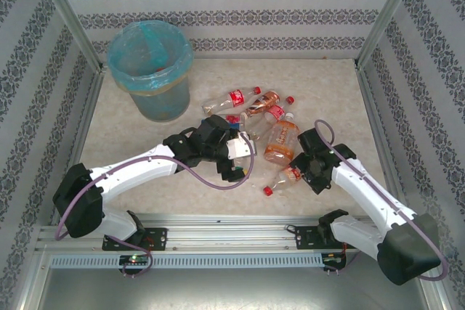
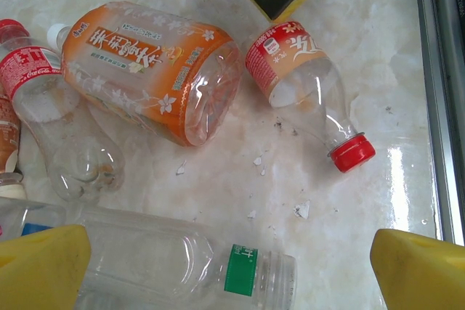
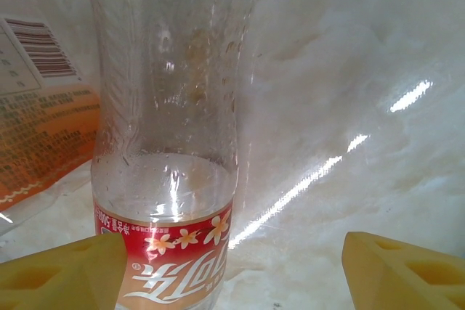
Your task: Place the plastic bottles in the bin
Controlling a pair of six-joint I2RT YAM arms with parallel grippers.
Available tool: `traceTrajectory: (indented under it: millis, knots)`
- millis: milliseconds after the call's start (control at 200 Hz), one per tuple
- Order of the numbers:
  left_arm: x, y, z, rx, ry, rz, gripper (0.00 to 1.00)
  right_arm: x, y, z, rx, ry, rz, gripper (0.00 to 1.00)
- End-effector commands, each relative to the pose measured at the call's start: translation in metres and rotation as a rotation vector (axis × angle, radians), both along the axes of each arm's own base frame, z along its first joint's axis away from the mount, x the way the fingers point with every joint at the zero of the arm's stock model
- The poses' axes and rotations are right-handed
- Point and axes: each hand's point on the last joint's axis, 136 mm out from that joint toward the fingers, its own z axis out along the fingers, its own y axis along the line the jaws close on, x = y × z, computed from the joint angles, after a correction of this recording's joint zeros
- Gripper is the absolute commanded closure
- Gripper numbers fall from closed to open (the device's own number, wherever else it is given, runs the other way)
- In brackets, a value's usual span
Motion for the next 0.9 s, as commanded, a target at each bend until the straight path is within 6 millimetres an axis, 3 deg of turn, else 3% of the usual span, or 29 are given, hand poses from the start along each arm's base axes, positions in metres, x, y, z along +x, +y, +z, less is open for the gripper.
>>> traceTrajectory:
  millis: [0,390,894]
  knots:
    - [-0.006,-0.008,-0.001,-0.014,-0.006,-0.031,0.0,0.005,-0.005,0.0,-0.011,0.016,0.008,0.21]
    - [-0.003,-0.009,-0.012,0.007,0.003,-0.022,0.0,0.051,-0.006,-0.002,-0.005,-0.015,0.04,0.21]
    - [-0.001,-0.011,-0.02,0.015,0.02,-0.01,0.0,0.047,-0.012,-0.053,0.054,0.054,-0.018,0.3]
